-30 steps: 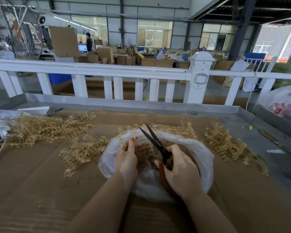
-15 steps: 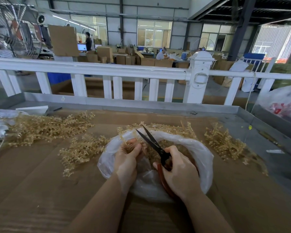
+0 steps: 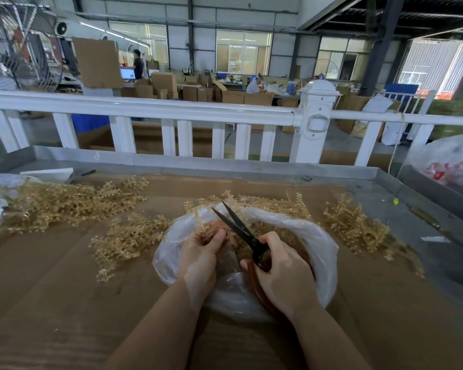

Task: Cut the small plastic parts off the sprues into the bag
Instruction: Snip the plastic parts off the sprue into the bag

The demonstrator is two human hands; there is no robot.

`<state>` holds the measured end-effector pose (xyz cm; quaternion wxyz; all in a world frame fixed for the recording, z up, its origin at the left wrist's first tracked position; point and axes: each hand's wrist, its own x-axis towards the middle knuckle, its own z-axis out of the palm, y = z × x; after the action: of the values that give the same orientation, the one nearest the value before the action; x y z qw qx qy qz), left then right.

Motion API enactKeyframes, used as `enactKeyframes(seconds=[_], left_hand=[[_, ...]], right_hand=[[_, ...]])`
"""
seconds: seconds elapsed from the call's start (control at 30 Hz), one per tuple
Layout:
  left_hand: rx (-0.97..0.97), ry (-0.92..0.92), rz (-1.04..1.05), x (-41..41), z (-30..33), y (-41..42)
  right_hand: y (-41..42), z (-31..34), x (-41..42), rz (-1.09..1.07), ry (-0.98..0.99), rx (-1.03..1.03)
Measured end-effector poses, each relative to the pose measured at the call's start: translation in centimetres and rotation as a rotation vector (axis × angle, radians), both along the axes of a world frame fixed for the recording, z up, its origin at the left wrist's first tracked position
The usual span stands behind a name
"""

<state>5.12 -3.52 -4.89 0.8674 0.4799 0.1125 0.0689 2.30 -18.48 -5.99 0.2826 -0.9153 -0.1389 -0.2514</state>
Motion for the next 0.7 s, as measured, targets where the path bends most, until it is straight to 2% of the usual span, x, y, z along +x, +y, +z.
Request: enactKeyframes(seconds=[0.13,0.3,0.47,0.7], left_hand=[[0.054,0.005,0.056,0.21,-0.16,-0.15],[-0.025,-0.03,-0.069,-0.14,-0.23,0.11],[-0.118,-0.034,0.017,-0.08,0.01,-0.03],[-0.088,-0.075,0.071,0.08,-0.18,-0.12]], right_hand=[[0.03,0.11,-0.01,0.006,0.005,0.003],[-0.08,0.18,-0.07,0.012,0.022,0.003],[-0.07,0.25,-0.11,0.01,0.029,0.004],[-0.06,0.26,-0.13,0.002,0.03,0.004]])
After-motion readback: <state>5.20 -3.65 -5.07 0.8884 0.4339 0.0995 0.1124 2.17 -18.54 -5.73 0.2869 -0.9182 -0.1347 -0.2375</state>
